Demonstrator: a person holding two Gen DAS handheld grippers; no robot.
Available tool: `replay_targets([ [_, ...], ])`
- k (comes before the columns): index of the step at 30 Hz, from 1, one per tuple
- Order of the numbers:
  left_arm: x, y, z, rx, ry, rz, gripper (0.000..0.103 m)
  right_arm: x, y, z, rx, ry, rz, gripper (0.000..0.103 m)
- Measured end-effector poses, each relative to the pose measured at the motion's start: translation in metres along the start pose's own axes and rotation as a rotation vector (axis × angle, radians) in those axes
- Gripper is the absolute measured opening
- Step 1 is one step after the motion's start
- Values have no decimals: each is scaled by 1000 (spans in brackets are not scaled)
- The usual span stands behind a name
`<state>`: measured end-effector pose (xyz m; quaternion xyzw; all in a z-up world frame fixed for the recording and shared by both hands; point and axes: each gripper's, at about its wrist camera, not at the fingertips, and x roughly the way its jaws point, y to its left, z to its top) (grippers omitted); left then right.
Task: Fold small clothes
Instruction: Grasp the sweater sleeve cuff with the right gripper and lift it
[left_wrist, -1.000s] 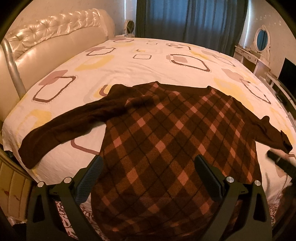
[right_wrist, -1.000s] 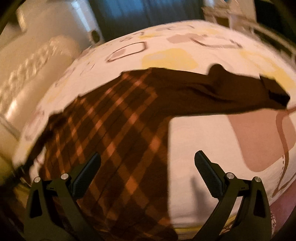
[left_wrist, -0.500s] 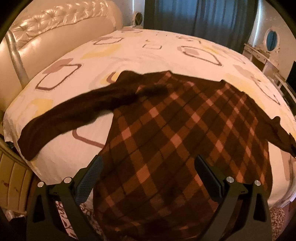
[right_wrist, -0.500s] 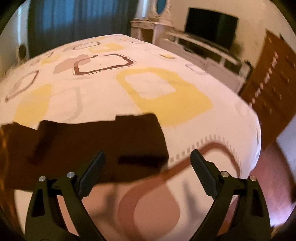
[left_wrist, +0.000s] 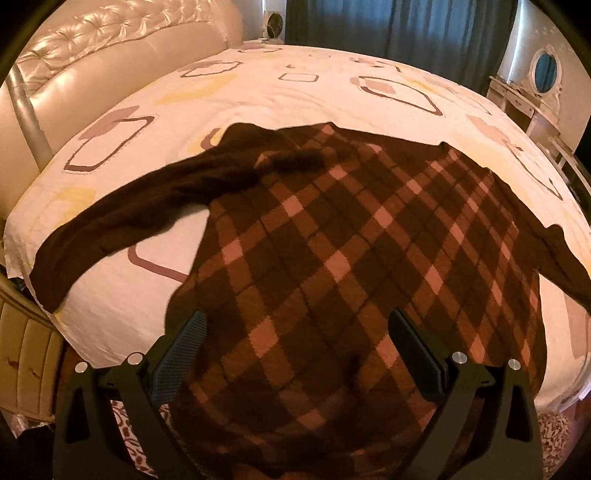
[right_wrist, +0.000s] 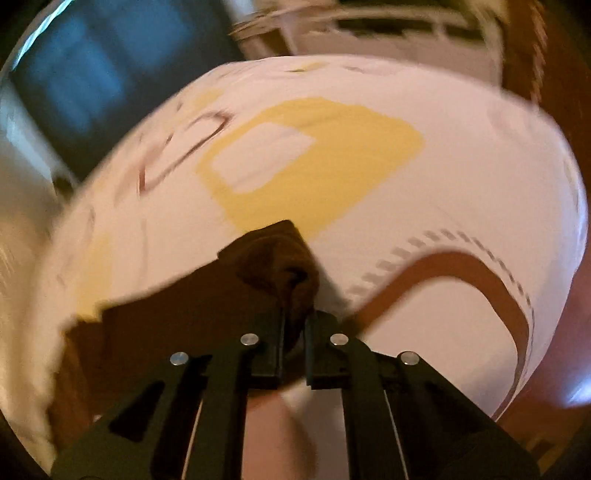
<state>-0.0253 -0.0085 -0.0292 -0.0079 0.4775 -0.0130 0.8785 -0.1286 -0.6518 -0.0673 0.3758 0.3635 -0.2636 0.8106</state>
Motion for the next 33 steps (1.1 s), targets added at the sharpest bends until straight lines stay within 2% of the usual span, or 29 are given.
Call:
replay_targets([
  [3,4,-3,-2,6,13,-6,98,6,-54,-2,210,60,111,6],
  [4,4,-3,-2,7,15,-7,98,10,-67,-5,279,89,189,7],
  [6,5,-3,-1,5,21,-8,98,9,-83,-12,359,103,293,14],
  [8,5,-3,-1,4,19,-7,98,7,-97,-16,453,81,384,41],
  [9,5,-2,-1,4,17,-5,98,4,-101,-19,488,57,419,47],
  [11,6,0,0,0,17,-1,98,-3,-107,-23,520,12,448,61],
  [16,7,4,-1,-10,25,-4,98,-2,-105,-20,505,-9,425,63],
  [18,6,5,-1,-11,23,-5,98,0,-104,-15,500,-17,398,59],
  [19,6,6,-1,-10,21,-5,98,-2,-101,-15,490,-20,370,43],
  [20,6,7,0,-9,19,-7,98,-1,-100,-14,478,-17,329,19],
  [21,6,9,1,-8,18,-10,98,0,-102,-15,467,1,297,6],
  [23,6,13,2,-9,18,-11,98,4,-104,-15,481,20,286,3],
  [27,8,26,4,-43,24,17,98,-14,-93,-13,483,-37,340,3],
  [30,15,41,7,-83,63,10,98,-34,-60,-6,416,-69,398,3],
  [33,18,56,9,-117,79,-8,98,-55,-3,-3,297,-95,458,3],
])
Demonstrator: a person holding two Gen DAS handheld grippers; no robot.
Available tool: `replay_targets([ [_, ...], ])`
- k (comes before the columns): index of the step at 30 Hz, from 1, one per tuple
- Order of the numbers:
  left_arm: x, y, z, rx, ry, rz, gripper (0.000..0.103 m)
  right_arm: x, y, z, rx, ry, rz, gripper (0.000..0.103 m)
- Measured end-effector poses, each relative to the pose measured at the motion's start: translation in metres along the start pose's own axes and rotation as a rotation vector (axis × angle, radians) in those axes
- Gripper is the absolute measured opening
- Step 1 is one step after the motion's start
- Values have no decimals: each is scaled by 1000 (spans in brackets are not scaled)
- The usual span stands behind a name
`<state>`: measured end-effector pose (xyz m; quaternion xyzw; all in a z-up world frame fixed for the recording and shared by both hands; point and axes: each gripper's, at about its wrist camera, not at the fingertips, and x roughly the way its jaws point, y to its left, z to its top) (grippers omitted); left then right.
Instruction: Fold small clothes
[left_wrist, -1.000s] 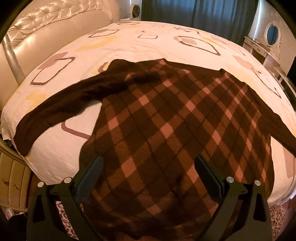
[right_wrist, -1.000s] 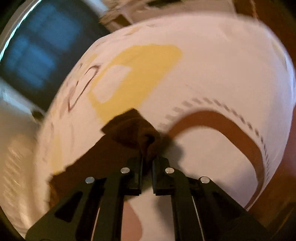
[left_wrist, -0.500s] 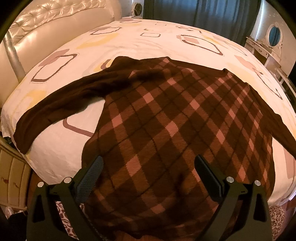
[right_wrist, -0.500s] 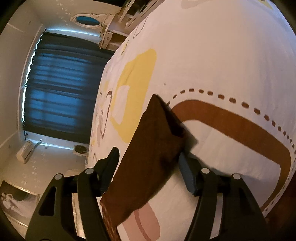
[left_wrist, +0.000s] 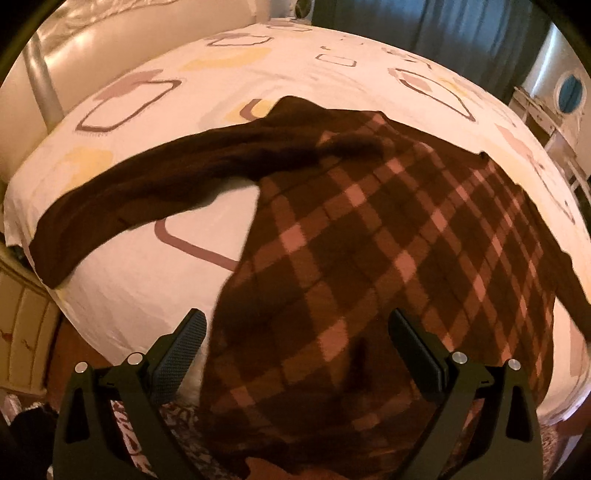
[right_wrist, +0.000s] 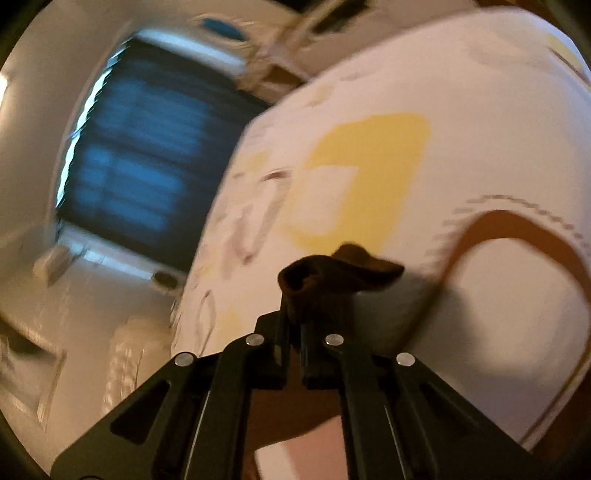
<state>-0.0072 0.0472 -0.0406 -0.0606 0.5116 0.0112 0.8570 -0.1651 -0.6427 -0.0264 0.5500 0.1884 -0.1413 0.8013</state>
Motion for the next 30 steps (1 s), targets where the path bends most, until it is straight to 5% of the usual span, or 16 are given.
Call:
replay_targets([
  [5,-14,14,5,28,-63,5,98,26,111,-57,-242,80,94,3],
  [12,-36,34,6,62,-136,-19,98,97,230,-200,-507,301,193,3],
  [22,-37,58,-1,51,-160,-54,98,165,285,-402,-761,593,166,3],
  [30,-25,72,-3,-2,-133,-95,98,192,286,-490,-885,729,127,3],
])
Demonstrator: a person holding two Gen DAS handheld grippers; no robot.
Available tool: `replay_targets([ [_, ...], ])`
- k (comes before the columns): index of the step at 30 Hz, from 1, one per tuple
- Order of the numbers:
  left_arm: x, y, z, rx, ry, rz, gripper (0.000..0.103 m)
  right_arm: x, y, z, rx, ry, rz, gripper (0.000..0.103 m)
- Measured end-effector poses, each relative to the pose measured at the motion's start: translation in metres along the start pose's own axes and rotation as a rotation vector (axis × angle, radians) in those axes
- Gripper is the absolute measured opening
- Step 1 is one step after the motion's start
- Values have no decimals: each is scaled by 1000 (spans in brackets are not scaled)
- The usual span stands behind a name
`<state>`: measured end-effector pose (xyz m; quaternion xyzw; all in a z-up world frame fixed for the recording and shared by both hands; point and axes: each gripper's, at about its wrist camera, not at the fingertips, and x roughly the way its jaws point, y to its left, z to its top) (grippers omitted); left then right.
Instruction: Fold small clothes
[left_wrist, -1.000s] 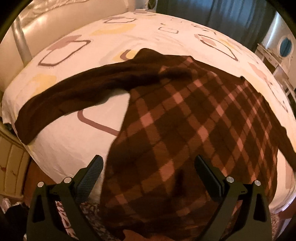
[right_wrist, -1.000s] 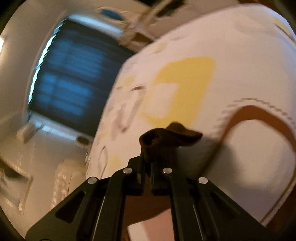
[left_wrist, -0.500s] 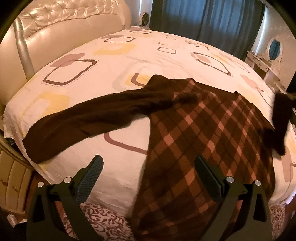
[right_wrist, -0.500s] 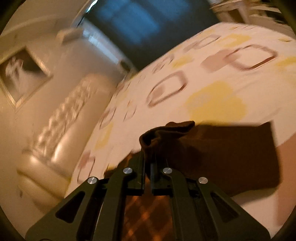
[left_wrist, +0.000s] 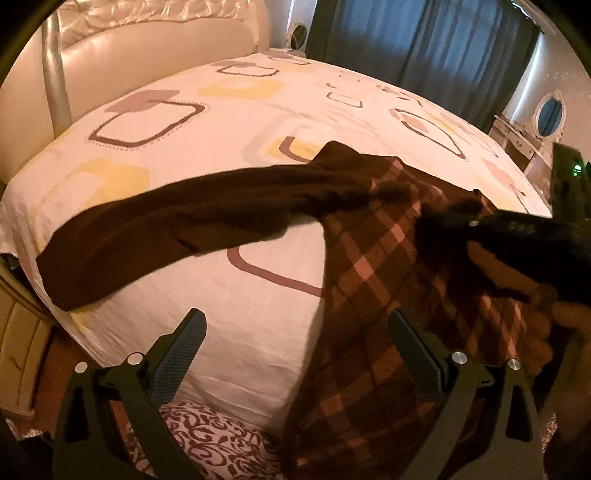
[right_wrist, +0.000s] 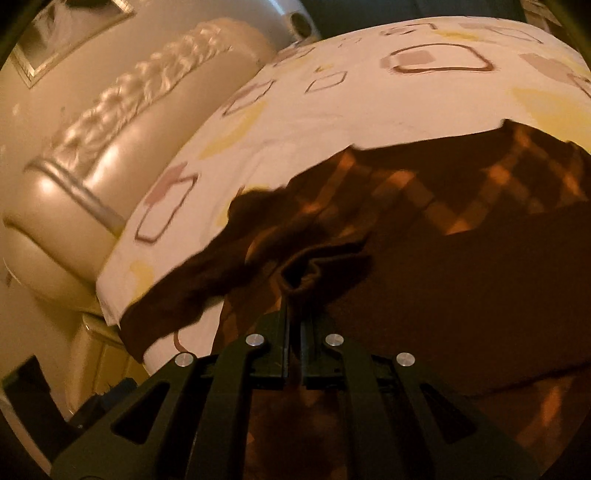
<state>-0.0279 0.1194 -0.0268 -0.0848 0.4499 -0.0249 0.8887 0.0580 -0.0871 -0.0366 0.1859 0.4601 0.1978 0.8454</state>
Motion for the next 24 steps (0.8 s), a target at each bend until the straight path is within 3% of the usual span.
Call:
replay_targets([
  [3,2,2,-1,-7,4,-9,98,16,7,-5,-24,35,-9,4],
  [6,4,4,-2,-15,7,-16,98,30,7,-11,-5,79,9,11],
  [8,6,5,-2,-21,13,-17,98,34,6,-14,11,90,30,28],
  [11,8,7,-3,-30,18,-20,98,38,5,-18,37,110,109,43],
  [17,10,4,-4,-24,24,-15,98,42,8,-20,22,132,181,51],
  [21,11,5,-5,-25,29,-16,98,40,11,-18,14,114,126,51],
  [24,11,6,-5,-25,33,-18,98,39,24,-17,-59,93,-4,50],
])
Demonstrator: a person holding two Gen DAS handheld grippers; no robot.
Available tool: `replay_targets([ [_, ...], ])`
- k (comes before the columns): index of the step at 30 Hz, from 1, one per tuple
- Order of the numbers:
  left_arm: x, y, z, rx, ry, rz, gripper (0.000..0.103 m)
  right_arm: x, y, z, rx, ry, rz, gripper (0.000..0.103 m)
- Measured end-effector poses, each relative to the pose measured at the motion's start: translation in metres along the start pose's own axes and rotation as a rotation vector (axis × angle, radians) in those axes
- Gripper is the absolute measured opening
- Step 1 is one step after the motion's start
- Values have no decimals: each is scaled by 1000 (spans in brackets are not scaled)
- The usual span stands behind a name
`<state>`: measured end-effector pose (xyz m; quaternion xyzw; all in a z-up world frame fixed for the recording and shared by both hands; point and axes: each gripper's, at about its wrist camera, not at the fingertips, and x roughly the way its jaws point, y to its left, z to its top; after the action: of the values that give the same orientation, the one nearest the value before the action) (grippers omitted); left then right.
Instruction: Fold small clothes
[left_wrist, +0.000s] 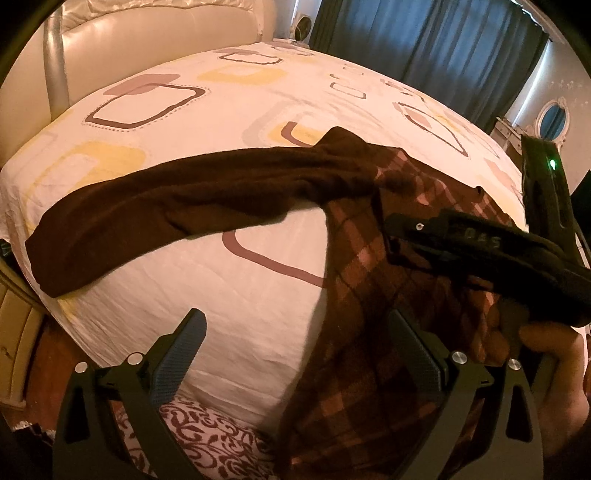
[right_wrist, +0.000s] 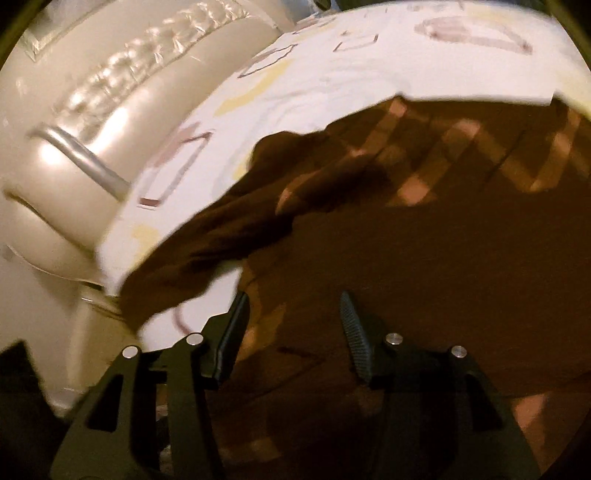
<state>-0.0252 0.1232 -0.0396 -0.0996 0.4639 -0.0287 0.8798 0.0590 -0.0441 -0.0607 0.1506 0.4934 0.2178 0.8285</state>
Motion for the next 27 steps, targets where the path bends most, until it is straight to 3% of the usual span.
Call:
replay_targets([
  [4,1,0,-1,-6,5,-6,98,12,23,-4,-157,28,-171,48],
  [7,2,1,-1,-14,10,-14,98,16,28,-7,-218,18,-259,27],
  [8,2,1,-1,-16,13,-16,98,15,24,-6,-209,12,-261,15],
  [9,2,1,-1,-16,15,-19,98,14,19,-5,-198,8,-265,12],
  [14,0,4,1,-33,4,-37,98,1,2,4,-55,-11,-132,9],
  [19,-1,8,2,-45,-7,-30,98,8,26,8,-86,9,-48,9],
  [22,1,11,1,-62,5,-31,98,24,32,6,-98,42,-65,10],
  [24,3,13,0,-67,10,-32,98,32,28,5,-79,65,-46,14],
  [26,4,12,0,-59,11,-31,98,27,22,3,-49,73,20,31],
  [27,4,11,0,-55,10,-30,98,23,19,4,-27,96,96,36],
])
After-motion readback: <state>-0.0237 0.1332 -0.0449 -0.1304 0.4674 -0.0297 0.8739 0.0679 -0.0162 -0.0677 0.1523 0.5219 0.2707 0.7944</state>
